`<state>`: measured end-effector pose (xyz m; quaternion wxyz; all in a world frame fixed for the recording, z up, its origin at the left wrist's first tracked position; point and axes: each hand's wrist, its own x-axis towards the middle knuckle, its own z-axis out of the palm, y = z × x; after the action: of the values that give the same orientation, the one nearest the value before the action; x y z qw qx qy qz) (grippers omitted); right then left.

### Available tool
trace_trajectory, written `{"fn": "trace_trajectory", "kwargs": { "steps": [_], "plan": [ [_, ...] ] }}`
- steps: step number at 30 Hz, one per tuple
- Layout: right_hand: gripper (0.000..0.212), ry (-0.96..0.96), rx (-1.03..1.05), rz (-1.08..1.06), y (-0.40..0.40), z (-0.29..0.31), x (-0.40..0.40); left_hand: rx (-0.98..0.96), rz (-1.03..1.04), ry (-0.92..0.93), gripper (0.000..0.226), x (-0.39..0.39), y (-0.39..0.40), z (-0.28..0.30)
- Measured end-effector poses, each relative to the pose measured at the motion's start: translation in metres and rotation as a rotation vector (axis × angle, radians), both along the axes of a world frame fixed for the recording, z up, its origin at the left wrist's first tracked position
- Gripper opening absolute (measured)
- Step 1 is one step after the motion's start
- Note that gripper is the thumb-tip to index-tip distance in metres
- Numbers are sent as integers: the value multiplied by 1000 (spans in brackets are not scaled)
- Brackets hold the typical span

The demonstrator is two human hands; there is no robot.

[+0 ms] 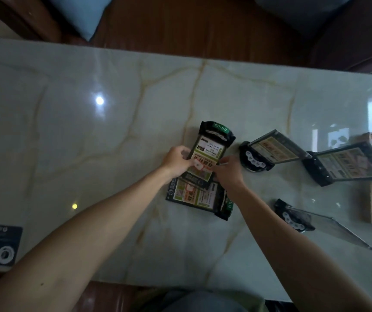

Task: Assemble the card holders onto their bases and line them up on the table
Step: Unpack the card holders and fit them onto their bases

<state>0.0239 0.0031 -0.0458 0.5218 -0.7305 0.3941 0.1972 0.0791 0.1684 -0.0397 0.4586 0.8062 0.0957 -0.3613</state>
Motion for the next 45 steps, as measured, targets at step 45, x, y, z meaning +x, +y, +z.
{"fn": "trace_trajectory", "kwargs": {
  "steps": [45],
  "plan": [
    [39, -17, -534, 1145, 15, 6, -11, 281, 117, 54, 24, -46, 41, 1]
  ]
}}
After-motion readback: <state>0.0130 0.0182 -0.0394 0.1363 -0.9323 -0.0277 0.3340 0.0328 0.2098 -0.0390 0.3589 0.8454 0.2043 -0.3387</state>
